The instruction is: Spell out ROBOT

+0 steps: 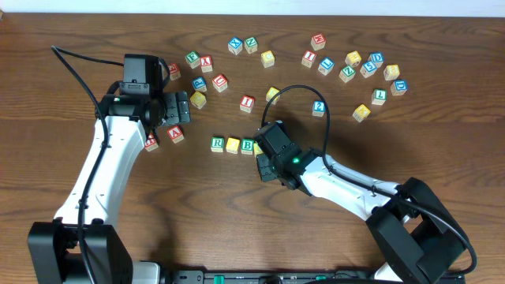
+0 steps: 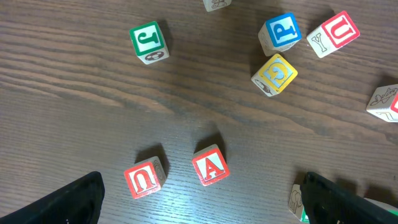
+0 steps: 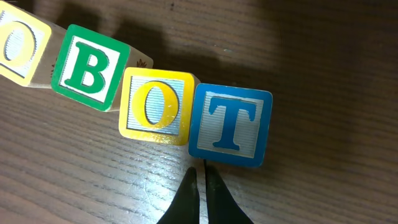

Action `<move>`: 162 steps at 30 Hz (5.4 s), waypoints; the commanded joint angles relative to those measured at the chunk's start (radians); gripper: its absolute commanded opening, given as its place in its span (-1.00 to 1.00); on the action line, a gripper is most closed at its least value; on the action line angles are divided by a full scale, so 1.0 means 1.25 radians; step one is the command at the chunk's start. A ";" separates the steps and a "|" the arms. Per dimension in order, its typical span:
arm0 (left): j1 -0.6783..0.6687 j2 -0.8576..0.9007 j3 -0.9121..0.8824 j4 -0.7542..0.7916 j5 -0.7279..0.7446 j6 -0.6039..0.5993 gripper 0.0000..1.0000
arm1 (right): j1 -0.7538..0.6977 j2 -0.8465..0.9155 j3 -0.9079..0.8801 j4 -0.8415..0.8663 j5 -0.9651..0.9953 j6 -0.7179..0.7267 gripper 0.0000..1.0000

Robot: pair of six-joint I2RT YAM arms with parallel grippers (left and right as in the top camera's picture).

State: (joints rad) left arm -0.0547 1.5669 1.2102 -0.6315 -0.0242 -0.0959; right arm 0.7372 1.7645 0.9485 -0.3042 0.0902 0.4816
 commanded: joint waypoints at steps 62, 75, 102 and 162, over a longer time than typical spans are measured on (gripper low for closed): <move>0.003 -0.001 -0.008 -0.003 0.005 0.011 0.98 | 0.004 0.004 0.008 0.027 0.019 -0.071 -0.98; 0.003 -0.001 -0.008 -0.003 0.005 0.011 0.98 | 0.004 0.004 0.008 0.028 0.025 -0.074 -0.98; 0.003 -0.001 -0.008 -0.003 0.005 0.011 0.98 | 0.014 0.004 0.009 -0.014 -0.050 -0.027 -0.98; 0.003 -0.001 -0.008 -0.003 0.005 0.011 0.98 | 0.013 0.028 0.008 0.068 -0.042 -0.105 -0.98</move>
State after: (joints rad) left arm -0.0547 1.5669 1.2102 -0.6315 -0.0242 -0.0959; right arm 0.7486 1.7874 0.9485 -0.2218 0.0227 0.3679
